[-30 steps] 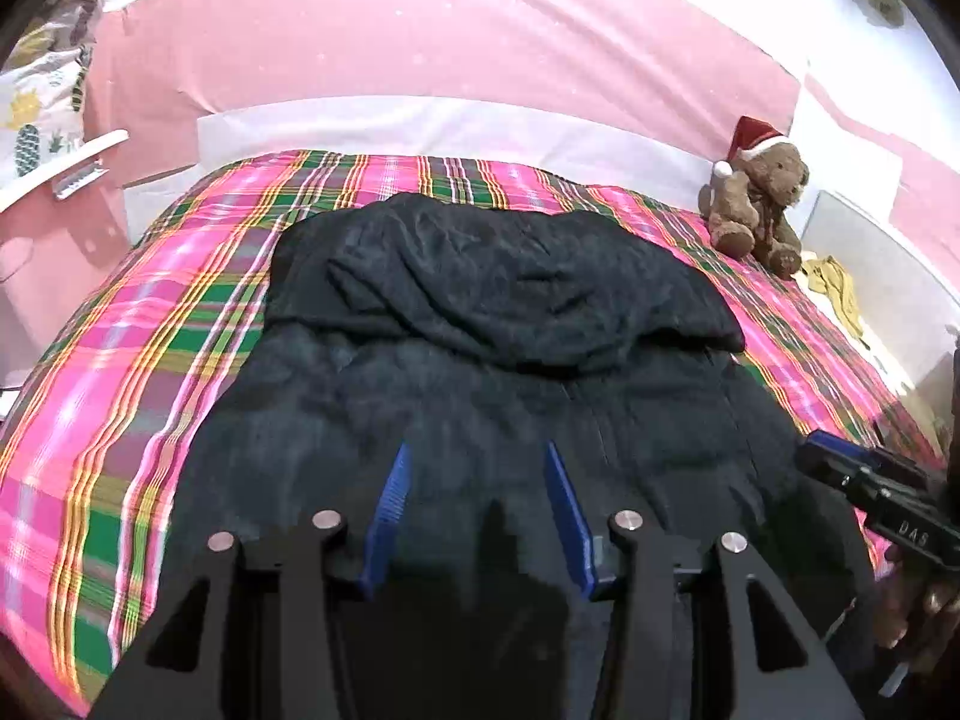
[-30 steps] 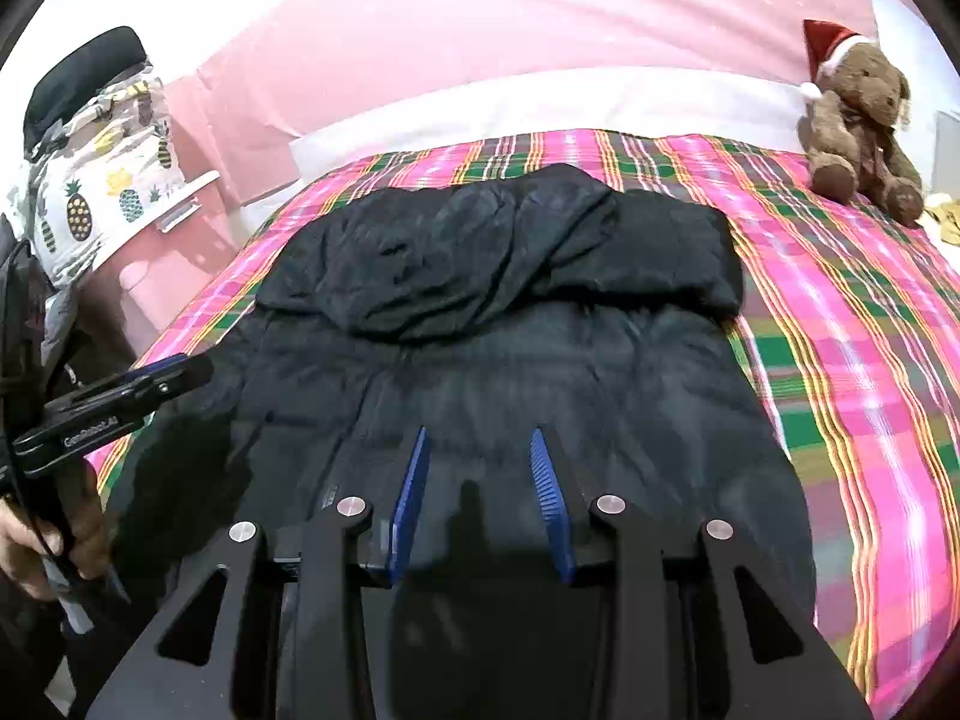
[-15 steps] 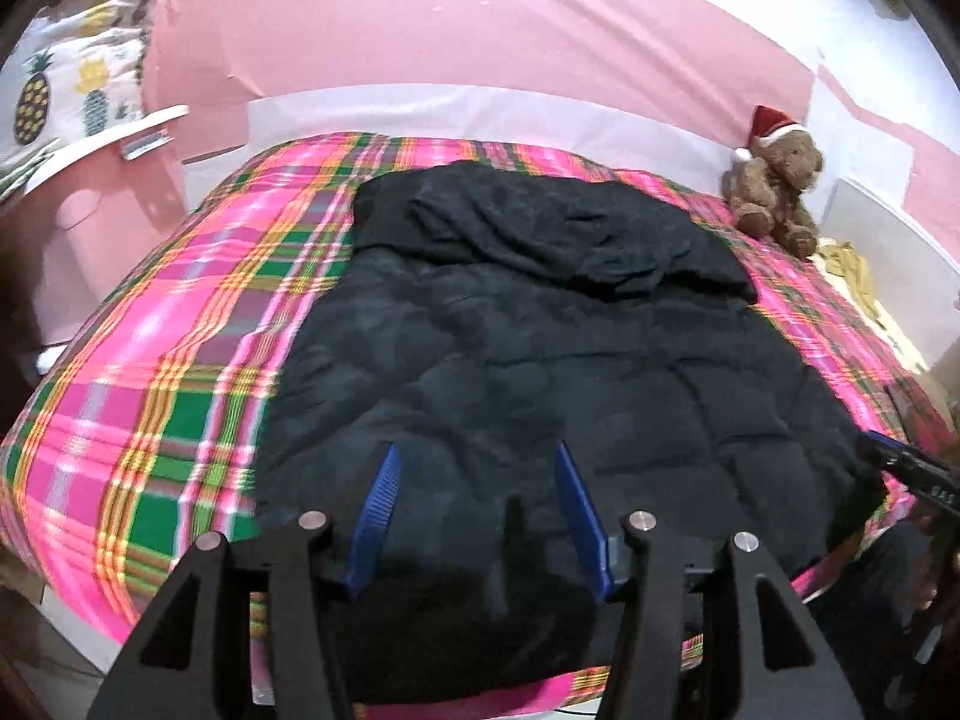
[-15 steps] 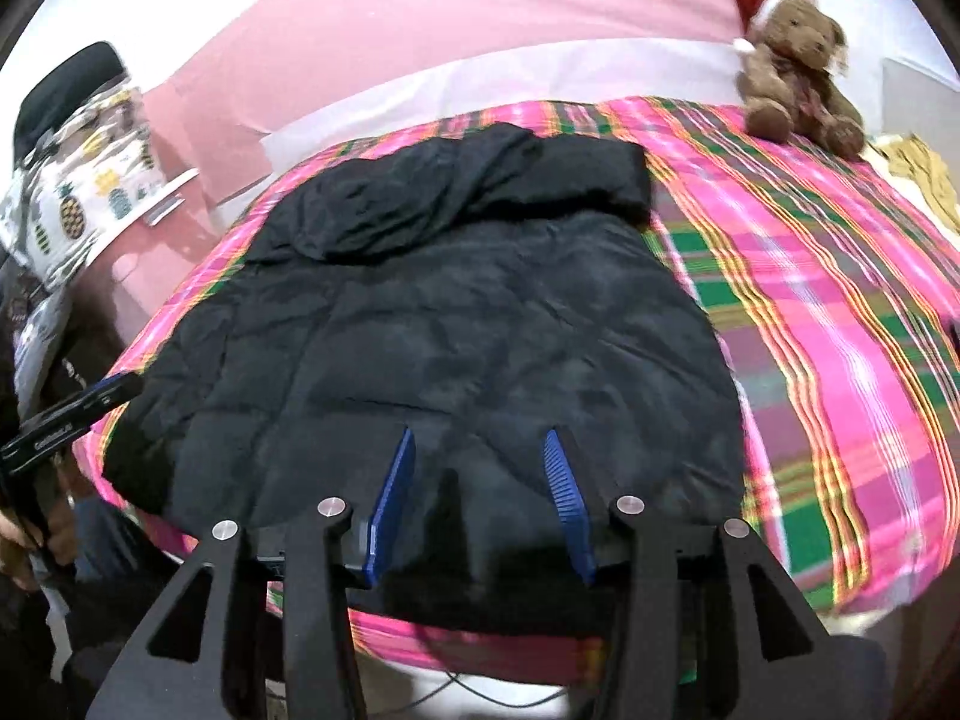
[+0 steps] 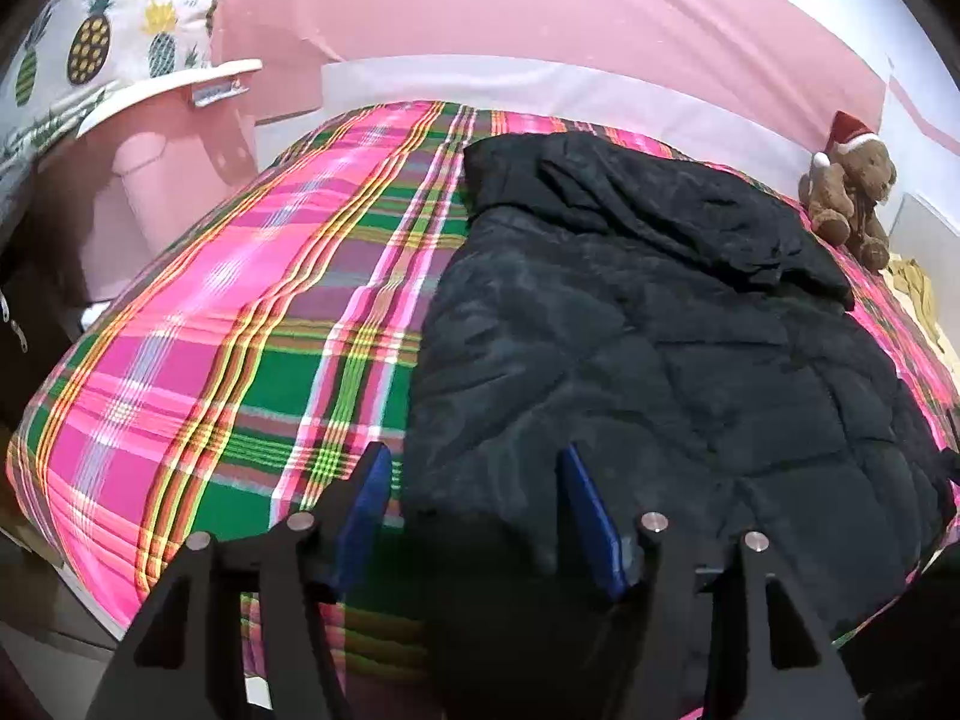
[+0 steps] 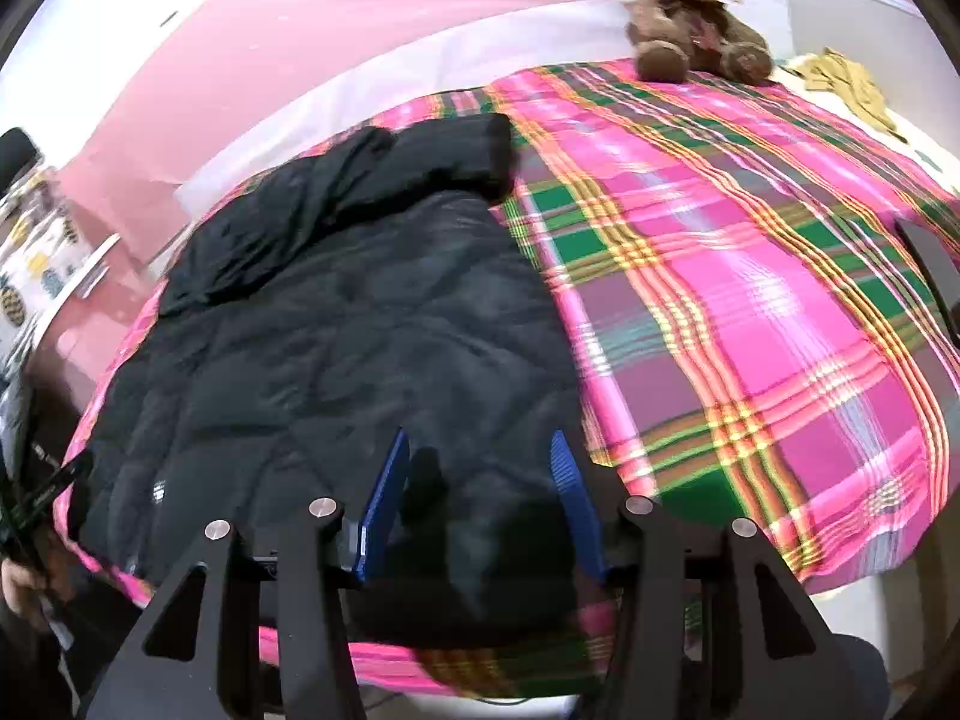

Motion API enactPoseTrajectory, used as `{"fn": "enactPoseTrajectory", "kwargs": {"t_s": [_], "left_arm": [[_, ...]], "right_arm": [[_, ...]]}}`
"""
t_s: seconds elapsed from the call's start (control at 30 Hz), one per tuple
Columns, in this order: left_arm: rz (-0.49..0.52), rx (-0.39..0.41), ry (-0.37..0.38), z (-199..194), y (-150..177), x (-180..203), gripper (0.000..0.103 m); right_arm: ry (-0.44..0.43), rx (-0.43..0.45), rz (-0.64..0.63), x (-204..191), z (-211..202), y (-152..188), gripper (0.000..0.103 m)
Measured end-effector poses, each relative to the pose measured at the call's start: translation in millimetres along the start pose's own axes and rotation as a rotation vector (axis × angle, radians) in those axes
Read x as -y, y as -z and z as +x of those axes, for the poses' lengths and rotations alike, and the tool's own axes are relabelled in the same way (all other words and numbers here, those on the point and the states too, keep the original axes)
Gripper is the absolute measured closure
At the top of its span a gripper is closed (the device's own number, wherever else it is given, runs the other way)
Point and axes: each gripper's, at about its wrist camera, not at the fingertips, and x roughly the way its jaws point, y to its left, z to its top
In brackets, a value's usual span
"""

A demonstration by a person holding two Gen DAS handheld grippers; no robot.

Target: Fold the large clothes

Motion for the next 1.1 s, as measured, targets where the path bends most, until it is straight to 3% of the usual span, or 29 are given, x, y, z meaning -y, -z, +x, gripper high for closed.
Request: {"fn": "enactPoseTrajectory", "kwargs": {"t_s": [0.1,0.2,0.43,0.63,0.73,0.87,1.0,1.1], "left_arm": [[-0.030,-0.009,0.023,3.6,4.7,-7.7,0.037],[-0.044,-0.028,0.052,6.2,11.0,-9.6,0.037],[-0.061,-0.055,0.141,1.4,32.2,0.9,0.037],[-0.059,-0.060,0.136,7.0,32.4,6.0,0.036],[-0.042,-0.060,0.105,9.9,30.4,11.9,0.039],[-0.014,-0.060,0.078,9.9,26.6,18.3,0.058],[-0.001,-0.052,0.080,1.8,19.3,17.7,0.081],[-0.007,-0.010,0.109,-17.4,7.1,16.5,0.085]], "right_arm": [[0.007,0.020,0.039,9.6,-2.0,-1.8,0.052],[-0.024,-0.040,0.095,20.8,9.7,1.9,0.051],[-0.228,-0.136,0.191,21.0,16.7,20.7,0.051],[-0.254,-0.148,0.189,18.9,18.5,24.6,0.049],[-0.251,-0.141,0.199,20.1,24.8,20.6,0.054],[-0.241,-0.141,0.221,18.8,31.6,16.3,0.076],[-0.241,-0.132,0.217,15.2,26.2,13.4,0.085],[-0.265,-0.099,0.217,13.8,12.3,6.3,0.089]]}}
